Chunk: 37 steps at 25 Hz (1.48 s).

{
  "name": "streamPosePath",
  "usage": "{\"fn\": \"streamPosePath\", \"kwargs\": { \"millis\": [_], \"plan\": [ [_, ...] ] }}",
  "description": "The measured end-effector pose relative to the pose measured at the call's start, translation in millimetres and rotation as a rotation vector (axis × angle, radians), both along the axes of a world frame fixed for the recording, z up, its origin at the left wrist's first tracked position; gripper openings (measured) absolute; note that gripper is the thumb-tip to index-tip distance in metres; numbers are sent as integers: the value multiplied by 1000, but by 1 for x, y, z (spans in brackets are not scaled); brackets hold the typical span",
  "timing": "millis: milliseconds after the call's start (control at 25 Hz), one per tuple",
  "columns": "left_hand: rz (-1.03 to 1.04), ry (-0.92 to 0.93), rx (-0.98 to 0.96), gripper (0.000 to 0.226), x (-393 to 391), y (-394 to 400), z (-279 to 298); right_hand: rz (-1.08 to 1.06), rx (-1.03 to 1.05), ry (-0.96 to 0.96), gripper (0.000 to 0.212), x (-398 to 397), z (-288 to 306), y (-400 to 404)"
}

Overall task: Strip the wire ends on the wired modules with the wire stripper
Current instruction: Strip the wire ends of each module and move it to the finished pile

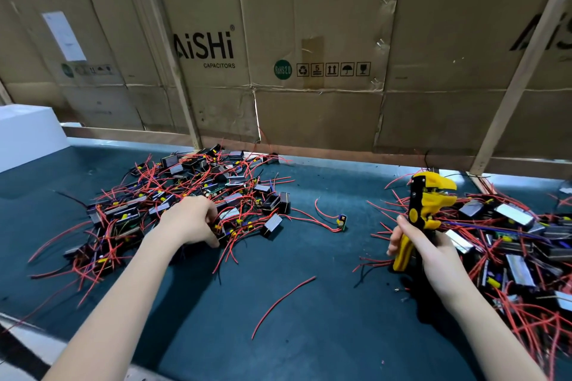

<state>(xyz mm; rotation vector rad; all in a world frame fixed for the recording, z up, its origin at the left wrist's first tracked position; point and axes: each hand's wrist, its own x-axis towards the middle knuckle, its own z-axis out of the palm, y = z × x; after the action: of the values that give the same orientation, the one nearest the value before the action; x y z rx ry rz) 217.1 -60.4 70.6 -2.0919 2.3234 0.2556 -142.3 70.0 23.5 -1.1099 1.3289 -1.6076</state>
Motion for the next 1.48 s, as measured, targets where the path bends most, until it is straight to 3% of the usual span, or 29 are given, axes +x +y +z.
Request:
{"fn": "streamPosePath", "kwargs": {
  "millis": [360, 520, 680, 880, 1040, 1240, 1360, 1480],
  "plan": [
    [-41, 84, 132, 61, -6, -3, 0, -6, 2, -15, 29, -1, -2, 1],
    [59, 27, -86, 59, -19, 12, -14, -7, 4, -14, 28, -1, 0, 1],
    [159, -146, -290, 32, -33, 23, -28, -8, -1, 13, 29, -1, -1, 0],
    [178, -224, -345, 26, -40, 21, -33, -4, 16, 10, 36, -3, -3, -2],
    [196, -27, -179, 37, -28, 19, -25, 3, 15, 9, 39, -3, -5, 0],
    [123, 204, -202, 33, -16, 39, -6, 16, 3, 26, 38, -1, -3, 3],
    [92, 299, -399, 20, -22, 49, 39, 11, -10, 18, 32, -1, -4, 3],
    [-6, 484, -852, 20, -27, 61, 100, 9, -11, 4, 29, -1, -4, 2]
  ]
}}
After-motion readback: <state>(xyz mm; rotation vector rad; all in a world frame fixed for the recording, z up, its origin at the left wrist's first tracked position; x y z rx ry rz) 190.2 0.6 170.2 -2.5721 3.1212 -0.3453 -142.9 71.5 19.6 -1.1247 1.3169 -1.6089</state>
